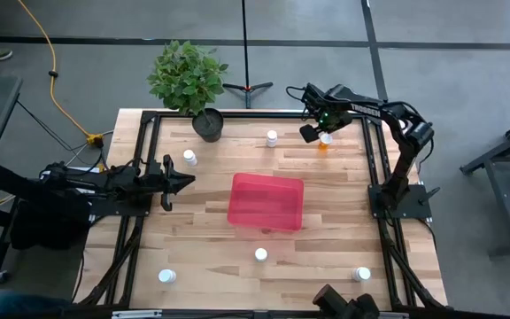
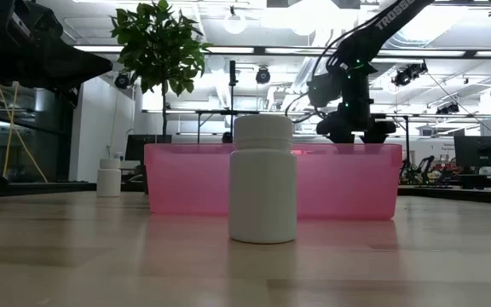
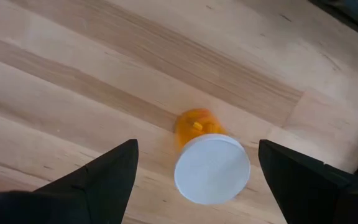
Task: Pick and place pill bottles into a basket
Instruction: Put the orange medicine bottle into the bin
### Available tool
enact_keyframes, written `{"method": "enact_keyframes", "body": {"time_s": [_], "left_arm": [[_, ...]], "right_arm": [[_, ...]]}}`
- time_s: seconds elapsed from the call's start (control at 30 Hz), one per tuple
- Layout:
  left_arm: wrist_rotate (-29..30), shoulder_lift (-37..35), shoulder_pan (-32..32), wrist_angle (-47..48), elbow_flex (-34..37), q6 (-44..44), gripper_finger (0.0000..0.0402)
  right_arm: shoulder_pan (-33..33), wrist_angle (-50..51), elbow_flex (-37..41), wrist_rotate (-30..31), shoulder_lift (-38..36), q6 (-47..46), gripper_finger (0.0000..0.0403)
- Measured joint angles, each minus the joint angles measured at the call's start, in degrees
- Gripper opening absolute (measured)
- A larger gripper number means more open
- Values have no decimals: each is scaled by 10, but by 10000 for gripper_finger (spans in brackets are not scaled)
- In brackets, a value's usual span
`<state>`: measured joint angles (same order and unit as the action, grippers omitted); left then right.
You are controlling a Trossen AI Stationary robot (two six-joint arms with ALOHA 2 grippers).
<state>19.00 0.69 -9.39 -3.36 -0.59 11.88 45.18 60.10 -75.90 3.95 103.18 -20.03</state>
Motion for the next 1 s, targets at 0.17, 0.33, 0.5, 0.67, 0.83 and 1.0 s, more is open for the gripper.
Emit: {"method": "enact_keyframes", "body": {"time_s": [0.17, 0.33, 0.5, 0.67, 0.83, 1.0], "left_arm": [[0, 0, 0, 0, 0, 0, 58], [0, 0, 0, 0, 0, 0, 58], [0, 0, 0, 0, 0, 0, 58], [0, 0, 0, 0, 0, 0, 58], [0, 0, 0, 0, 0, 0, 58], [0, 0, 0, 0, 0, 3, 58]], "right_arm": [[10, -1, 0, 0, 0, 12, 323], [20, -5, 0, -5, 0, 22, 323], [22, -16, 0, -18, 0, 26, 323], [22, -8, 0, -28, 13, 35, 324], [22, -1, 0, -34, 41, 36, 324], [20, 3, 0, -29, 54, 36, 323]]}}
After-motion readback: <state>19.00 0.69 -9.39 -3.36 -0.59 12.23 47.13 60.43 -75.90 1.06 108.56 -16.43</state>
